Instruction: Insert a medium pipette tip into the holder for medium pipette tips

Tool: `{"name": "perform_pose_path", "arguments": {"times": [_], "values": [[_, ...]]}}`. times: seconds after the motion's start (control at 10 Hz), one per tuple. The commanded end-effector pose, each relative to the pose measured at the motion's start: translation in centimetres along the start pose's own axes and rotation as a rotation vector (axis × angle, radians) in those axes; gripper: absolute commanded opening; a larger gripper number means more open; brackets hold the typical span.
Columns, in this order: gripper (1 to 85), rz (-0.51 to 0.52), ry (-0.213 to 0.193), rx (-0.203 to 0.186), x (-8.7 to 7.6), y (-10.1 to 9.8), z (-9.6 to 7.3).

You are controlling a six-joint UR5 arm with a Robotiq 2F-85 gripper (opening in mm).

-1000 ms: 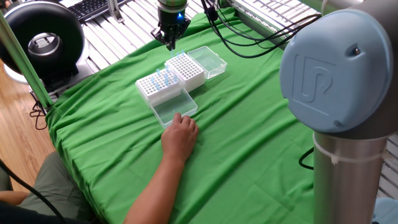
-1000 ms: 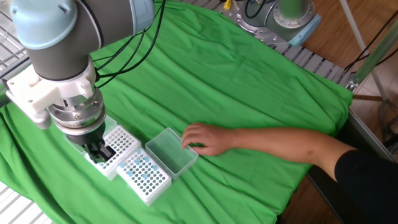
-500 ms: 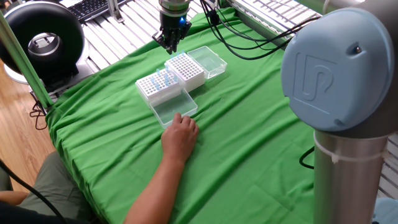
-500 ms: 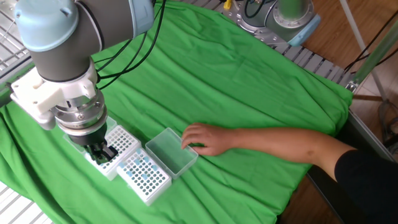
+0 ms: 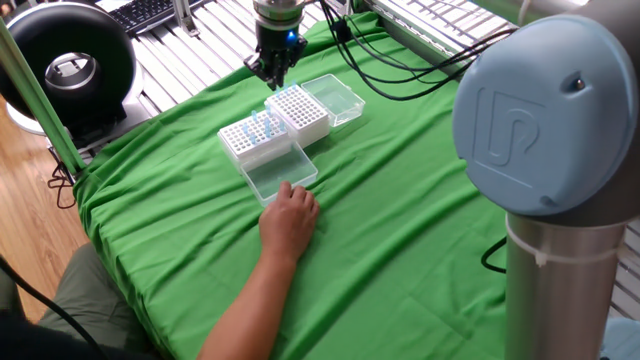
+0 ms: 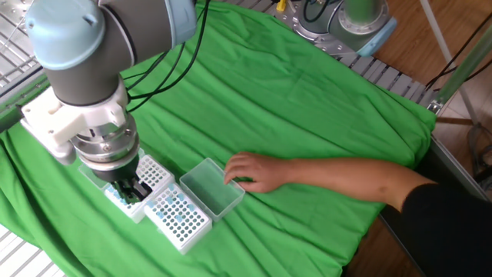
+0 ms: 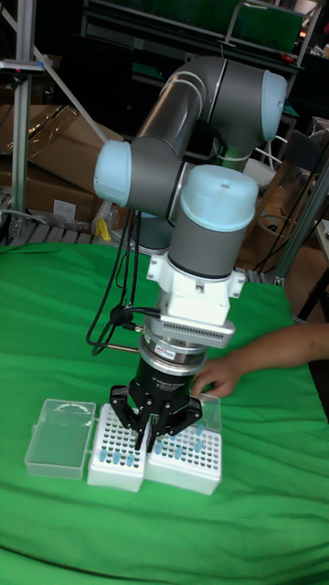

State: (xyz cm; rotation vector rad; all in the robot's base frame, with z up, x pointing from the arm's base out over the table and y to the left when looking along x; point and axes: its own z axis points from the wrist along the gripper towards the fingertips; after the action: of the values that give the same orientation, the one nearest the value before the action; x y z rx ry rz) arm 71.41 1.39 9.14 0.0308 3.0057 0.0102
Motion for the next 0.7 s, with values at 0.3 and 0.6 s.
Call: {"name": "perform_pose_path", "arguments": {"times": [0.3, 0.6], "values": [[20.3, 0.096, 0.036, -0.024, 0.7, 6.5, -1.2], [23.0, 0.124, 0.048, -0.039, 2.2, 9.2, -1.2]]}}
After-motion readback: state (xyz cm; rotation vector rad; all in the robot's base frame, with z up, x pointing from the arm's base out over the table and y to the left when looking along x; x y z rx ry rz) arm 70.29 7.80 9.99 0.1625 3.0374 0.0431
